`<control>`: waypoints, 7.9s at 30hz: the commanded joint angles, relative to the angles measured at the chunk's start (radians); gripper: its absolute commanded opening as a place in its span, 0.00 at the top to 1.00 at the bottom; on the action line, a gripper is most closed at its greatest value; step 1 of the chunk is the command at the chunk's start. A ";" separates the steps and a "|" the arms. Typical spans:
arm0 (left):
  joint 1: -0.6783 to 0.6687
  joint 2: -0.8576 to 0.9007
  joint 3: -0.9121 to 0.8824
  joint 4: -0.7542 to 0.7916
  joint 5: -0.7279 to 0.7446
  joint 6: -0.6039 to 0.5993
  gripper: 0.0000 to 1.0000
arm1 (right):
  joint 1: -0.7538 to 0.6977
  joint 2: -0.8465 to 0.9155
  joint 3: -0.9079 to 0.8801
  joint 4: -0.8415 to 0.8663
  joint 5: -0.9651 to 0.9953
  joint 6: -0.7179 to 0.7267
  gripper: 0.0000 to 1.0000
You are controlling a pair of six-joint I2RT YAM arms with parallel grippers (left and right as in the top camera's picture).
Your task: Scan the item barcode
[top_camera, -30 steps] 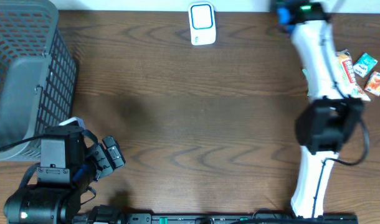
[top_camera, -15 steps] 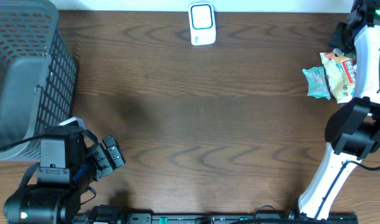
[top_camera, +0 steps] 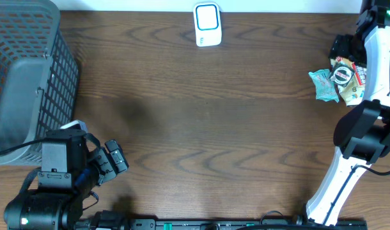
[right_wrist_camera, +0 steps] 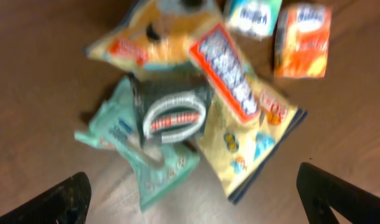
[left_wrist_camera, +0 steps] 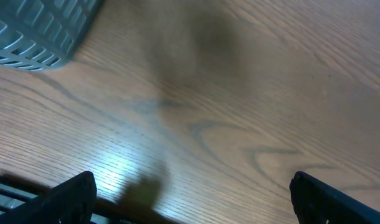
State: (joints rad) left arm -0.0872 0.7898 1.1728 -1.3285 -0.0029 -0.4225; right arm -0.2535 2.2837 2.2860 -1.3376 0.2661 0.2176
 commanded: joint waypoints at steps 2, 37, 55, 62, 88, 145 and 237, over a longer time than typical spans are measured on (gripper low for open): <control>-0.002 0.000 0.001 -0.003 -0.006 -0.006 0.02 | 0.019 -0.087 0.002 -0.037 -0.047 0.037 0.01; -0.002 0.000 0.001 -0.003 -0.006 -0.006 0.02 | 0.412 -1.136 -0.605 -0.081 -0.113 0.044 0.01; -0.002 0.000 0.001 -0.003 -0.006 -0.006 0.02 | 0.412 -1.396 -0.916 -0.225 -0.122 0.048 0.01; -0.002 0.000 0.001 -0.003 -0.006 -0.006 0.02 | 0.412 -1.396 -0.916 -0.226 -0.122 0.048 0.01; -0.002 0.000 0.001 -0.003 -0.006 -0.006 0.02 | 0.412 -1.397 -0.916 -0.226 -0.122 0.048 0.01; -0.002 0.000 0.001 -0.003 -0.006 -0.006 0.02 | 0.365 -2.266 -2.152 1.160 -0.288 -0.201 0.01; -0.002 0.000 0.001 -0.003 -0.006 -0.006 0.02 | 0.246 -2.278 -2.280 1.262 -0.257 -0.198 0.01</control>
State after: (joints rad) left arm -0.0872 0.7898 1.1728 -1.3285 -0.0029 -0.4225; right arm 0.0029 0.0120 0.0078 -0.0715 0.0071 0.0139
